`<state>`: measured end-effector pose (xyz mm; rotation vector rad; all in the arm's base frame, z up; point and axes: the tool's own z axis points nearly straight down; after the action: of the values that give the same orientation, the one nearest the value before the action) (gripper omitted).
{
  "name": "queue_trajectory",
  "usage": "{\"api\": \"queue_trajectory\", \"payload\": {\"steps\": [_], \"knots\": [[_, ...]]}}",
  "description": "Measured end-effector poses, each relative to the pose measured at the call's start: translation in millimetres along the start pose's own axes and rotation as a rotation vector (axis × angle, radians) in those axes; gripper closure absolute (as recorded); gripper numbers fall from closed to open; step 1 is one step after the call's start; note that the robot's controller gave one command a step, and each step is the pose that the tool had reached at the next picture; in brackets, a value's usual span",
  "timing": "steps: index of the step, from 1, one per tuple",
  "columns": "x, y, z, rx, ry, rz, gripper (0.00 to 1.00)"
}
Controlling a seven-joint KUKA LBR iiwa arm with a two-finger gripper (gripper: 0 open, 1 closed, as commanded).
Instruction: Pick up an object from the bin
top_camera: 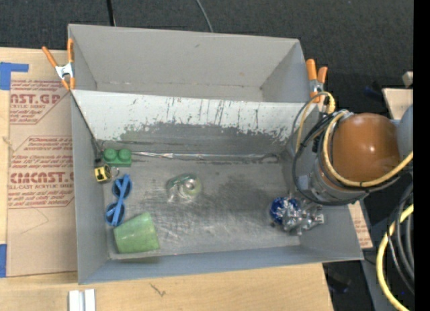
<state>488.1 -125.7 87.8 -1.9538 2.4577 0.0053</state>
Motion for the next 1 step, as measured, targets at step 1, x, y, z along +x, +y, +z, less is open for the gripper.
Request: {"api": "queue_trajectory", "payload": {"steps": [1], "knots": [[-7.3, 0.5, -0.4, 0.002, -0.013, -0.002, 0.0]]}}
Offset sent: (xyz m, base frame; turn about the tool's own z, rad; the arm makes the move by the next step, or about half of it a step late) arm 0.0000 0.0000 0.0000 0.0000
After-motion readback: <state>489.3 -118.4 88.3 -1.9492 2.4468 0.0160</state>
